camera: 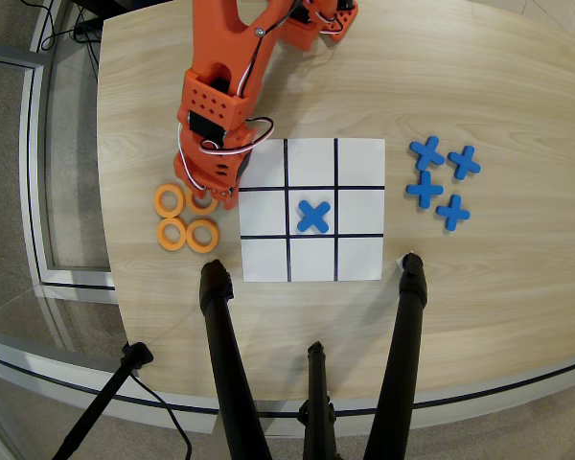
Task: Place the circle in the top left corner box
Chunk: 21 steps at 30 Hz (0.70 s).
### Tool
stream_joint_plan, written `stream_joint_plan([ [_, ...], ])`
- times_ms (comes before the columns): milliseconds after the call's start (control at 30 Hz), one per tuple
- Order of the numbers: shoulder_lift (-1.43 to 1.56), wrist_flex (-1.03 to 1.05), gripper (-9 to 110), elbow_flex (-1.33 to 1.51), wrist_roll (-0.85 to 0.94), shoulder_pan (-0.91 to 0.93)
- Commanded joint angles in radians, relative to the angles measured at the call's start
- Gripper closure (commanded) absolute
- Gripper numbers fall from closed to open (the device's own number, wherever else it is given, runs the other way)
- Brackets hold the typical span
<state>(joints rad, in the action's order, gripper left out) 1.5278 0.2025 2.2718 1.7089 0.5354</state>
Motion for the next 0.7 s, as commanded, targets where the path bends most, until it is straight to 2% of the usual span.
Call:
stream_joint_plan([
  [0,0.0,-0.005,86,-0.015,0.005,0.017],
  [133,0.015,0.028,86,0.02,0.009,0.037],
  [300,0.052,0.178,92,0.048,0.02,0.064],
  [500,0.138,0.448,101,0.055,0.04,0.103],
  [667,0.209,0.629,102,0.091,0.084,0.138],
])
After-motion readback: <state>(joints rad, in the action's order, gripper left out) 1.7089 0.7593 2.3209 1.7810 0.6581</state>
